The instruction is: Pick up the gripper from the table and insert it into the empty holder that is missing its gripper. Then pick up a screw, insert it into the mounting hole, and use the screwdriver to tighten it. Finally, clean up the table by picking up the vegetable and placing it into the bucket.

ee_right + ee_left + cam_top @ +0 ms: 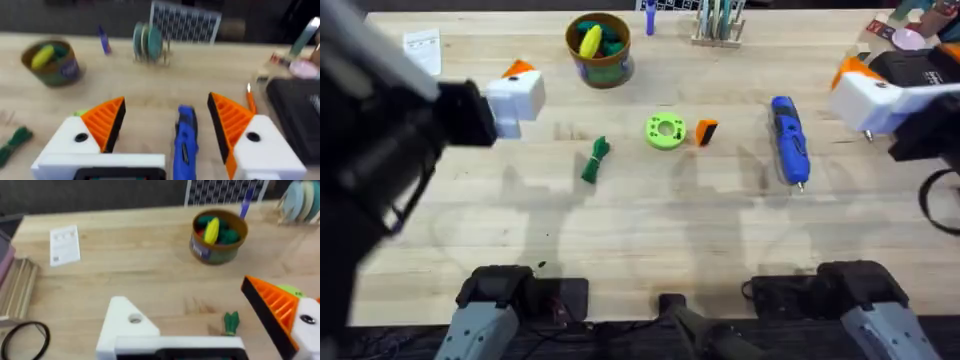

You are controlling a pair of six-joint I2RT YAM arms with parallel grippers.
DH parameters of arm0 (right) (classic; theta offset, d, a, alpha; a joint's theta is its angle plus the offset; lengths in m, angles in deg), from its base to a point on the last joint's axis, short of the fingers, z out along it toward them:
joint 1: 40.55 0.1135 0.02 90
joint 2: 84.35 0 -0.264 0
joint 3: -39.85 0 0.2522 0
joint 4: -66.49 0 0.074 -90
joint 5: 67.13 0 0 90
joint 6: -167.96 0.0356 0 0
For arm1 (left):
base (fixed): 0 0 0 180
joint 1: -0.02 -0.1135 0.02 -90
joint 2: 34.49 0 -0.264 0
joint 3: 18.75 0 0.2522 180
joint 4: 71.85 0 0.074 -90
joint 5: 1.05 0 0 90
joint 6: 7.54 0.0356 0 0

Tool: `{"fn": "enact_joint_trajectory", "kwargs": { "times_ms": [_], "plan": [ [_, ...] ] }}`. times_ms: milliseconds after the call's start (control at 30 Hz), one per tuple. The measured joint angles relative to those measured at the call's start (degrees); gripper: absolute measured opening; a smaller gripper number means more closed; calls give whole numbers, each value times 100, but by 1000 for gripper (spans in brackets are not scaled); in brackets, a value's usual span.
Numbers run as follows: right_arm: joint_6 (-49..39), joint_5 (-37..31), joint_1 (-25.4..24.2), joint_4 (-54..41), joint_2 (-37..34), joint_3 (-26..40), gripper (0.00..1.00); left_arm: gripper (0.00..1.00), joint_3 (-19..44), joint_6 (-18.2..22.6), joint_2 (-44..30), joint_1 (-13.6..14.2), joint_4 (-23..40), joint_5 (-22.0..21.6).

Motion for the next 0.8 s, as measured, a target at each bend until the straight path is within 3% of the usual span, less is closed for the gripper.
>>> {"fn": "enact_joint_trajectory", "kwargs": {
  "times_ms": [200,400,600,800],
  "plan": [
    [2,17,0,-1575,-1562,1126,992,985,1108,41,-1503,0,987,-2],
    [0,17,0,-2499,-2692,1768,992,985,1771,73,-2621,0,1734,-2],
    [0,17,0,-2863,-3179,1898,991,985,1945,75,-3359,0,2107,-2],
    [0,17,0,-2869,-3228,1902,991,985,1945,75,-3697,0,2129,-2]
  ]
}}
